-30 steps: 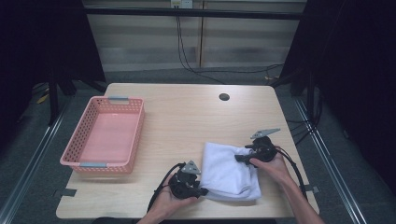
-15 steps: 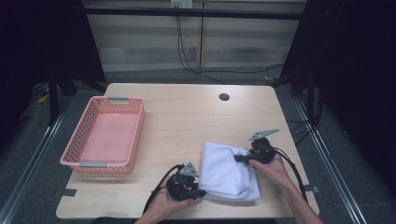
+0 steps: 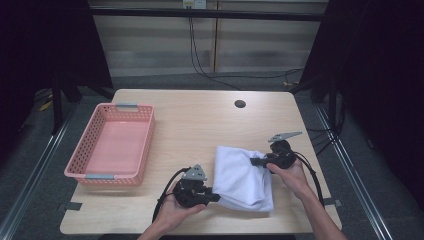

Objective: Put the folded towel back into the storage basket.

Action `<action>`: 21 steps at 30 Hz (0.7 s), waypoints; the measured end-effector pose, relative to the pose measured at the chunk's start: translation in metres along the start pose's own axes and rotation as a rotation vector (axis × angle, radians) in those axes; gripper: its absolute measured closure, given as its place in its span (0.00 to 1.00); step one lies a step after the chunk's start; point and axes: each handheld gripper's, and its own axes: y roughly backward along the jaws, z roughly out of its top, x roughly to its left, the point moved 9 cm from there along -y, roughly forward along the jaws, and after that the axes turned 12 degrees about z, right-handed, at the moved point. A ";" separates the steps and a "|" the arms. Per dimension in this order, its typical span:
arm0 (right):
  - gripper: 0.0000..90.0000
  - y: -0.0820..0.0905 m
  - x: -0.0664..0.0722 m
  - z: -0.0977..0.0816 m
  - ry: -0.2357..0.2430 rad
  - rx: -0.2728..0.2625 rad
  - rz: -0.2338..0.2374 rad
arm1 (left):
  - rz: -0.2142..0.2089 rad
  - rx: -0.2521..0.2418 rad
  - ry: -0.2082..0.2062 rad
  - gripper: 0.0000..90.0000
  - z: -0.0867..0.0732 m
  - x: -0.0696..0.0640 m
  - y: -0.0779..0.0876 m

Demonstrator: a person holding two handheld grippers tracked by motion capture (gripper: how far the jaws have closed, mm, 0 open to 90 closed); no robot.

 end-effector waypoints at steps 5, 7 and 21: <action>0.78 0.004 0.004 0.012 0.010 -0.008 0.016 | -0.006 -0.017 0.002 0.83 0.005 0.005 0.011; 0.78 0.004 0.007 0.017 0.010 -0.006 0.025 | -0.003 -0.024 -0.004 0.83 0.007 0.006 0.015; 0.78 -0.009 0.028 0.068 0.073 -0.037 0.076 | 0.033 -0.093 0.013 0.83 0.015 0.031 0.054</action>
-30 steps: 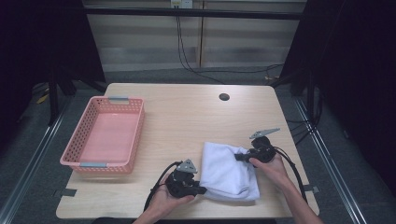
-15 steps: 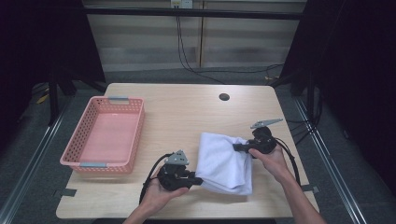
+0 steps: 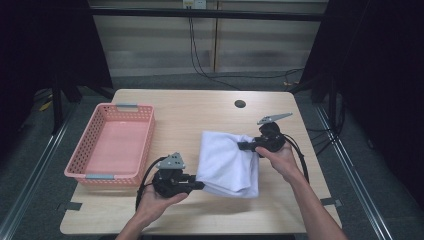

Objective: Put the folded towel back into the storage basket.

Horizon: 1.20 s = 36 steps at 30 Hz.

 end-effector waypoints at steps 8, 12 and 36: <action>0.78 -0.010 0.006 0.023 0.007 -0.011 0.025 | 0.048 -0.017 -0.004 0.83 0.005 0.017 0.015; 0.78 -0.012 0.007 0.033 0.009 -0.018 0.032 | 0.059 -0.029 0.003 0.83 0.009 0.024 0.021; 0.79 -0.057 0.031 0.113 0.061 -0.002 0.073 | 0.186 -0.098 0.089 0.83 0.017 0.081 0.082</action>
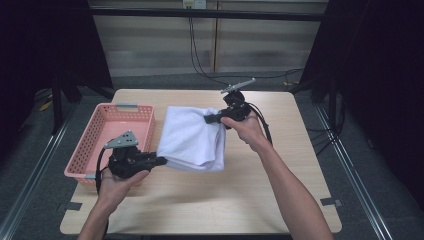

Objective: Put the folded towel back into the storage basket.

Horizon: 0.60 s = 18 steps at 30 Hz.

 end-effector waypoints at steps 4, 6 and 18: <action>0.78 -0.012 0.007 0.016 0.016 0.000 0.014 | 0.022 -0.015 0.013 0.83 0.003 0.013 0.013; 0.78 -0.019 0.010 0.024 0.023 0.003 0.024 | 0.034 -0.022 0.017 0.84 0.003 0.020 0.020; 0.79 -0.063 0.028 0.064 0.063 0.048 0.064 | 0.124 -0.053 0.081 0.84 -0.008 0.060 0.051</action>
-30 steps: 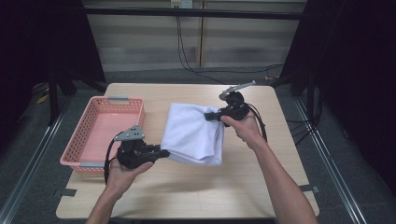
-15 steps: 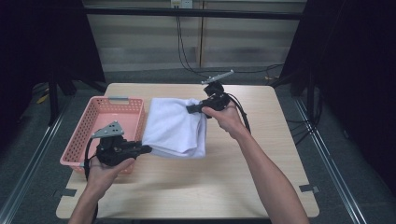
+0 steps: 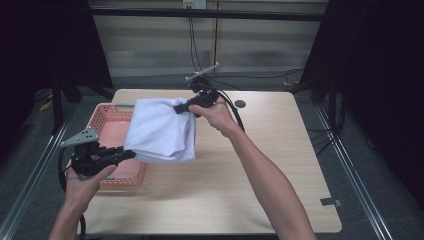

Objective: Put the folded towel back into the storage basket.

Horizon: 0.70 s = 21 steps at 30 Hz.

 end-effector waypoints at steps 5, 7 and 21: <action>0.79 -0.017 0.007 0.018 0.008 0.008 0.008 | 0.023 -0.008 0.038 0.84 -0.006 0.019 0.008; 0.79 -0.024 0.009 0.023 0.003 0.001 0.016 | 0.030 -0.018 0.054 0.84 -0.006 0.025 0.013; 0.79 -0.084 0.032 0.056 -0.006 0.023 0.047 | 0.134 -0.032 0.128 0.84 -0.015 0.083 0.056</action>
